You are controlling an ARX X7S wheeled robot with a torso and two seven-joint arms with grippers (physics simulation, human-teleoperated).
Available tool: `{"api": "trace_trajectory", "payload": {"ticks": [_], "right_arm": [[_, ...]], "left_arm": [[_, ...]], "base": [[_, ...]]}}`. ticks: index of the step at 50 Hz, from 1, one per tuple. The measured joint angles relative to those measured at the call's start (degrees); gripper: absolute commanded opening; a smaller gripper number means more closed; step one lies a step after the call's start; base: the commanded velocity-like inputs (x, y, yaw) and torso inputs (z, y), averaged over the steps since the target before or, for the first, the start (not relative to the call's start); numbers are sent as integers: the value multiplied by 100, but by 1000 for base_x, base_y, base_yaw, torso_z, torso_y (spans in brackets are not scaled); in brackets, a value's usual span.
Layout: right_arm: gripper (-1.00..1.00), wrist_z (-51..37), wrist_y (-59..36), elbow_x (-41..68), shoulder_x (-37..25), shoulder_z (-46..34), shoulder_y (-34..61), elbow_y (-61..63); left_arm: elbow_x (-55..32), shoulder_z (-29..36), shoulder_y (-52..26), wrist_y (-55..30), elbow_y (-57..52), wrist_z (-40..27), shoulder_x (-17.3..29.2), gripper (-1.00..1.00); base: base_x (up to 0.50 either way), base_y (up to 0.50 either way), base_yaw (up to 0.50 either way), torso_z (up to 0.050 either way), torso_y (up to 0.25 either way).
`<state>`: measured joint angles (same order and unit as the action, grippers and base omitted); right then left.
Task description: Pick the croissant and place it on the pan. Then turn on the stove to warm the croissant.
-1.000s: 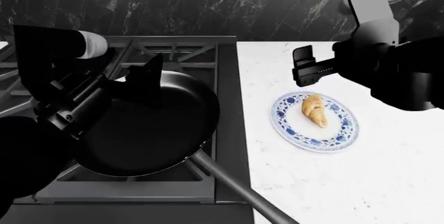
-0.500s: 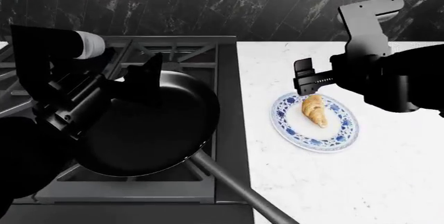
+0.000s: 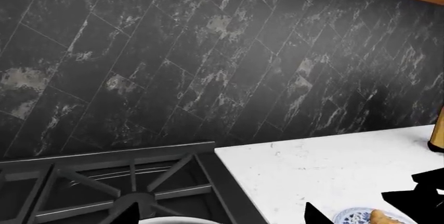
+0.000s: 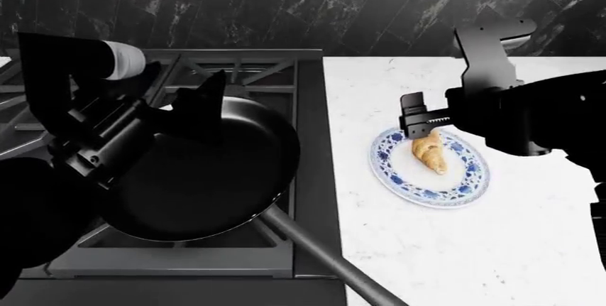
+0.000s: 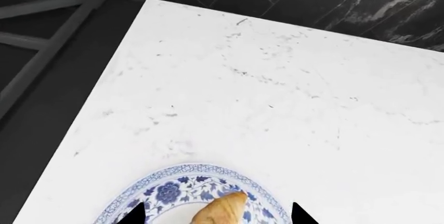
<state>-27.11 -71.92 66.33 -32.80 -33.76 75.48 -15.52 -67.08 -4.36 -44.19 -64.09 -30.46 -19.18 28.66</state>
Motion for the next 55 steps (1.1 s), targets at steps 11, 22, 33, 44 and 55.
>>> {"api": "trace_trajectory", "payload": {"ticks": [11,22,33,44,55], "right_arm": [[100,145,106,-129,18,-167,-72,-94],[100,192,108,-169,-5,-284,-162,-99],[100,206,84,-145,-44,-342,-261,-66],[100,199,42,-67,-105,-356,-368,-9],[100,180,8,11,-157,-358,-470,41]], "left_arm": [[-27,17,16,22,-21,-4,34,100],[-47,44,37,50,-19,0,50,100],[-54,82,34,71,-7,-7,65,100],[-68,120,15,89,13,-21,70,100],[-88,159,-34,105,33,-25,78,100]], "base": [[0,0,0,0,0],[0,0,0,0,0],[0,0,0,0,0],[0,0,0,0,0],[0,0,0,0,0]]}}
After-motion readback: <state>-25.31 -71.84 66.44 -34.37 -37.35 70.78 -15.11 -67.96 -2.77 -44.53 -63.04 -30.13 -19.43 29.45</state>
